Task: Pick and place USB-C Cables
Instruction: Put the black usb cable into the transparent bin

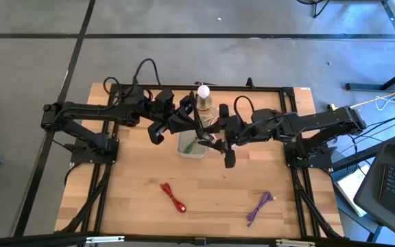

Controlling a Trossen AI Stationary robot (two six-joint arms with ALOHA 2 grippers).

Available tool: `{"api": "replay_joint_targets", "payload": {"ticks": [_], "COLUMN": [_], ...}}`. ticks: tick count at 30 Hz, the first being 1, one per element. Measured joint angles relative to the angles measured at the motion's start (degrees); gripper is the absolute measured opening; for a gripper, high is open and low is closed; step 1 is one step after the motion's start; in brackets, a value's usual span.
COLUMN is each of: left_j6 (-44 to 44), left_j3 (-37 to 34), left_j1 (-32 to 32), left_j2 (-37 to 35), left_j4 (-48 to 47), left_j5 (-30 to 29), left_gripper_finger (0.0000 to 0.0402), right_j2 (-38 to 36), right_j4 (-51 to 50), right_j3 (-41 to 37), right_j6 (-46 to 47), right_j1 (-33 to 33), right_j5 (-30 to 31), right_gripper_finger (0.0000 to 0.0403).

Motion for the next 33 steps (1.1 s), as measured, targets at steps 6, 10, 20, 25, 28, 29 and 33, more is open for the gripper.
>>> {"api": "replay_joint_targets", "payload": {"ticks": [6, 10, 20, 25, 28, 29, 33], "left_j6": [-0.08, -0.35, -0.57, -0.56, -1.72, -1.84, 0.05], "left_j3": [-0.02, -0.02, -0.04, -0.13, -0.13, -0.13, -0.21], "left_j1": [0.02, 0.09, 0.28, 0.2, 0.2, 0.2, 0.65], "left_j2": [-0.01, -0.01, 0.01, 0.01, 0.04, 0.06, -0.25], "left_j4": [0.3, 0.33, 0.11, -0.06, -0.27, -0.3, -2.12], "left_j5": [0.79, 1.09, 1.25, 1.97, 1.74, 1.47, 0.9], "left_gripper_finger": [0.0015, 0.0015, 0.0056, 0.0122, 0.0163, 0.0174, 0.0206], "right_j2": [1.32, 1.43, 1.43, 1.4, 0.45, -0.13, -3.78], "right_j4": [2.48, 2.5, 2.63, 2.66, 0.39, -0.69, -7.93], "right_j3": [-0.02, -0.02, -0.02, -0.02, -0.02, -0.02, -0.02], "right_j6": [-0.03, 0.0, -1.21, -1.39, -2.86, -2.89, -2.79], "right_j1": [-0.73, -1.01, -0.94, -0.99, -0.73, -0.43, 1.54], "right_j5": [0.13, -0.07, -0.17, 1.13, 4.59, 6.21, 13.49], "right_gripper_finger": [0.0145, 0.009, 0.0012, 0.0012, 0.0012, 0.0012, 0.0011]}}
